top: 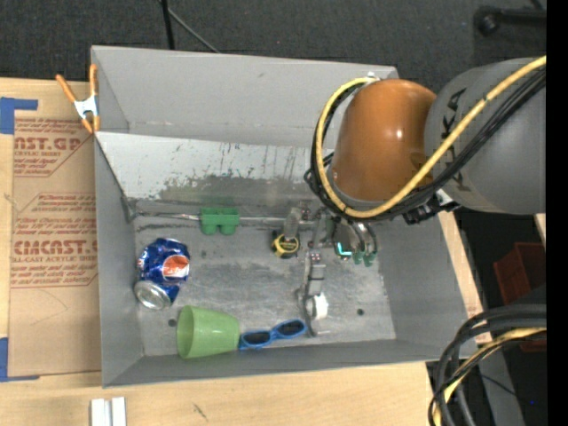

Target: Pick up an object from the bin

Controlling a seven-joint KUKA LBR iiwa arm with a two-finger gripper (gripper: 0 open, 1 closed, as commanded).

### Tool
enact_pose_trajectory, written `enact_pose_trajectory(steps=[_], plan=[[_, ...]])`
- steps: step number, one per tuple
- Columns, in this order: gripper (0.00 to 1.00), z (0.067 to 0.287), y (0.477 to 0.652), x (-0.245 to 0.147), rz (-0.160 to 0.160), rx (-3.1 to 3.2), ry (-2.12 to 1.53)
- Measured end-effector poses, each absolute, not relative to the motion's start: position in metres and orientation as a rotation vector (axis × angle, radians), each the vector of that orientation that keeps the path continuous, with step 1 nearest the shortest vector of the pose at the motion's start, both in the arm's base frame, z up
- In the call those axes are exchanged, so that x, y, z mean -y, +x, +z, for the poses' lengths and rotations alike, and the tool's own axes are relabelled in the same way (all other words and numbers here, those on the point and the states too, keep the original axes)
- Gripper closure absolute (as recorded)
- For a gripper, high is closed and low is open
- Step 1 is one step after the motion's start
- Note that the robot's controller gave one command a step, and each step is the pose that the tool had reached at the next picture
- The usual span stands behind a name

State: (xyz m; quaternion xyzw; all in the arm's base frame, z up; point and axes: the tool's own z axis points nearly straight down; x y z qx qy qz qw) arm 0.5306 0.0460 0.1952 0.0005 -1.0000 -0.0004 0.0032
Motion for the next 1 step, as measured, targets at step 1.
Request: enact_pose_trajectory(steps=[1], plan=[[0.00,0.0655,0.4997,0.0342,0.002,3.135,-0.001]])
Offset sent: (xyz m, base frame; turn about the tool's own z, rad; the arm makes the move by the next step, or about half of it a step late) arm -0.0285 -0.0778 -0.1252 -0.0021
